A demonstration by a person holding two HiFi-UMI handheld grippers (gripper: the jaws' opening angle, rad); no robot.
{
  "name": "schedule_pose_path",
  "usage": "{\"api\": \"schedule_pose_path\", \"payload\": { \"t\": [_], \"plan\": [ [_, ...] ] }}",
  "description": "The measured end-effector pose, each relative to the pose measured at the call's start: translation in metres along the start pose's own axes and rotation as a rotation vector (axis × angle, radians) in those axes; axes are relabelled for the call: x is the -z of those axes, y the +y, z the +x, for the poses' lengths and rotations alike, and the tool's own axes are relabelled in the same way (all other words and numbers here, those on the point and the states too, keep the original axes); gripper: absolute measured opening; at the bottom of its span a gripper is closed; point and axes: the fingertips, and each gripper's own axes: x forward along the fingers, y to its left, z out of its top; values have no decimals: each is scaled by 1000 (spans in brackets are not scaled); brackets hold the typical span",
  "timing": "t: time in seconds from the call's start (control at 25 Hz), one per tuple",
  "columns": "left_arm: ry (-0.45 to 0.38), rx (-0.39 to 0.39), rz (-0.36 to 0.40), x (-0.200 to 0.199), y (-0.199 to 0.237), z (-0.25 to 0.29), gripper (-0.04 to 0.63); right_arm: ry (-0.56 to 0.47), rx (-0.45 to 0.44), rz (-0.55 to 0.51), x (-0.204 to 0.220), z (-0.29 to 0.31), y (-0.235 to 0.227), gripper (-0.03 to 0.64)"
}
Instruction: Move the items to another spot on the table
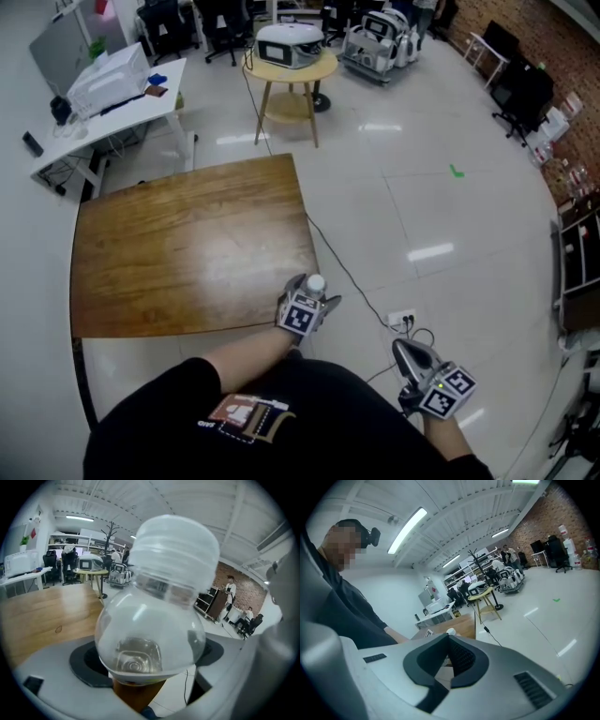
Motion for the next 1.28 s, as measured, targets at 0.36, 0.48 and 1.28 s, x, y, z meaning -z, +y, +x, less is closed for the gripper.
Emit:
{"api": "schedule_pose_path", "payload": {
  "t": [0.36,0.48,1.28],
  "plan": [
    [30,-8,68,9,4,2,344,-8,2,-3,0,-4,-4,-9],
    [35,61,83,10,-3,-4,315,-4,-6,-11,-1,0,-2,-9],
    [-145,-95,25,-27,183,-229,308,84,-208,-206,-9,218,123,-9]
  ]
}}
